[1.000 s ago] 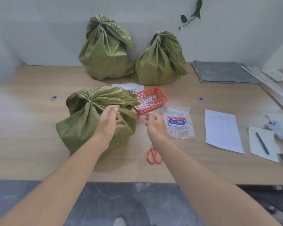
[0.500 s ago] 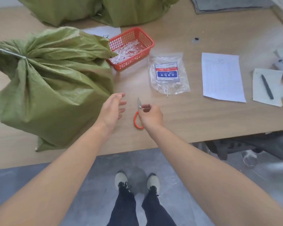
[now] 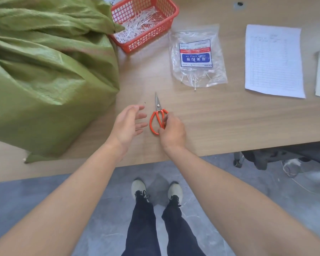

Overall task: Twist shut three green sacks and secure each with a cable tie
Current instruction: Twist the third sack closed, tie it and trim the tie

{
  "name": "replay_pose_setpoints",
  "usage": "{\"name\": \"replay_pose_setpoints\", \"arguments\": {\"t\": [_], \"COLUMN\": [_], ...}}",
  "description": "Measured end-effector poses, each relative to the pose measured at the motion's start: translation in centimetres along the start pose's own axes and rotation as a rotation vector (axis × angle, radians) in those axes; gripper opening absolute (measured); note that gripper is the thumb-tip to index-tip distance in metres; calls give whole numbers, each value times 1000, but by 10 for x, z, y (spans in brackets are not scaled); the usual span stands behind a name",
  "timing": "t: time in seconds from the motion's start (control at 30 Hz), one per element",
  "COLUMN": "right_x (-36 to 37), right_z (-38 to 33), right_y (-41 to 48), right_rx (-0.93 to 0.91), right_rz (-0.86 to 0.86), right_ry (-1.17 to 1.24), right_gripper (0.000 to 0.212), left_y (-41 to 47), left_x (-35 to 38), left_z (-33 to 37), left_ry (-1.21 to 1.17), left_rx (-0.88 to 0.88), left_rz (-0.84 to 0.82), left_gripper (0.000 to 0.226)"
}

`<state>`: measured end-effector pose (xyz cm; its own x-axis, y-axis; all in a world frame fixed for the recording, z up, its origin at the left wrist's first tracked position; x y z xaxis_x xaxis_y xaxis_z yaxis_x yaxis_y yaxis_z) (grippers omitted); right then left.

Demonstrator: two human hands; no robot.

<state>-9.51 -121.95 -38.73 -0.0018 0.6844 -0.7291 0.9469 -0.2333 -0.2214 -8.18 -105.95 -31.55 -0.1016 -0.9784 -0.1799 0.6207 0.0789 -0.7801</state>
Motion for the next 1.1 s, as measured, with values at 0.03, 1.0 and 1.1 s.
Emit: {"name": "replay_pose_setpoints", "arguments": {"t": [0.03, 1.0, 1.1], "right_x": [-2, -134, -157], "right_z": [-2, -171, -196], "right_y": [0, -46, -50], "right_rx": [4, -171, -222], "right_rz": [-4, 54, 71], "right_ry": [-44, 947, 973], "right_gripper": [17, 18, 6], "left_y": [-2, -188, -207], "left_x": [-1, -74, -87], "left_z": [1, 127, 141], "left_ry": [-4, -187, -228], "left_rx": [3, 422, 466], "left_rz": [4, 67, 73], "left_gripper": [36, 32, 30]}}
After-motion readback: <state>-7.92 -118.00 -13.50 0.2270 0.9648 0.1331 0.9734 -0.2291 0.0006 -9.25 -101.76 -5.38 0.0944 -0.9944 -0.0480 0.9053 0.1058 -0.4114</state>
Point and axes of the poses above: each hand's wrist, its own y-axis towards the middle knuckle, its own x-axis out of the palm, z = x × y, the point moved 10 cm from there along y, towards the middle knuckle, and after that the axes turned 14 degrees about -x, right-handed, at the moved point
